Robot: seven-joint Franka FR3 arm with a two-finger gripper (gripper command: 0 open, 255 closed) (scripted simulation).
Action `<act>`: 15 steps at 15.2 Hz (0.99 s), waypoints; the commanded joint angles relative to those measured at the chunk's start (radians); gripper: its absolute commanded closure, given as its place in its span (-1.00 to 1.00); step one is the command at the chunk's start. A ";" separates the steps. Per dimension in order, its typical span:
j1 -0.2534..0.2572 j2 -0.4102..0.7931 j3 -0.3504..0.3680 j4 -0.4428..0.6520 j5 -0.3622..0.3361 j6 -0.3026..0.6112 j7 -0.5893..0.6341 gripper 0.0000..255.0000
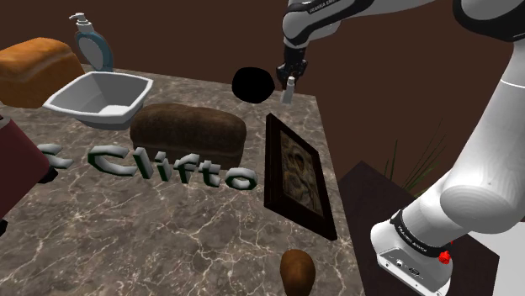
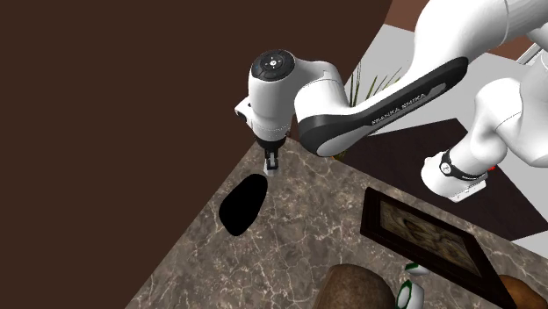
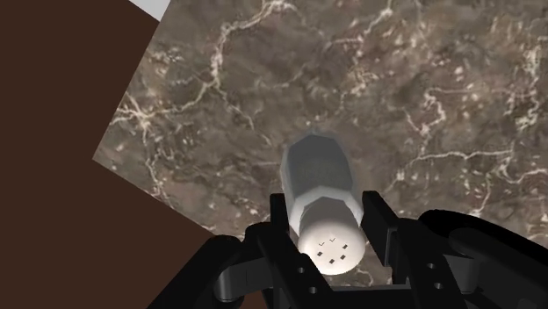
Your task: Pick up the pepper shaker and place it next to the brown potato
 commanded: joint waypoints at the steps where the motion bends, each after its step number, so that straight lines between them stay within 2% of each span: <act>1: 0.001 -0.011 0.000 0.012 0.000 -0.023 -0.002 1.00; 15: 0.002 -0.069 0.001 0.122 0.003 -0.191 -0.015 1.00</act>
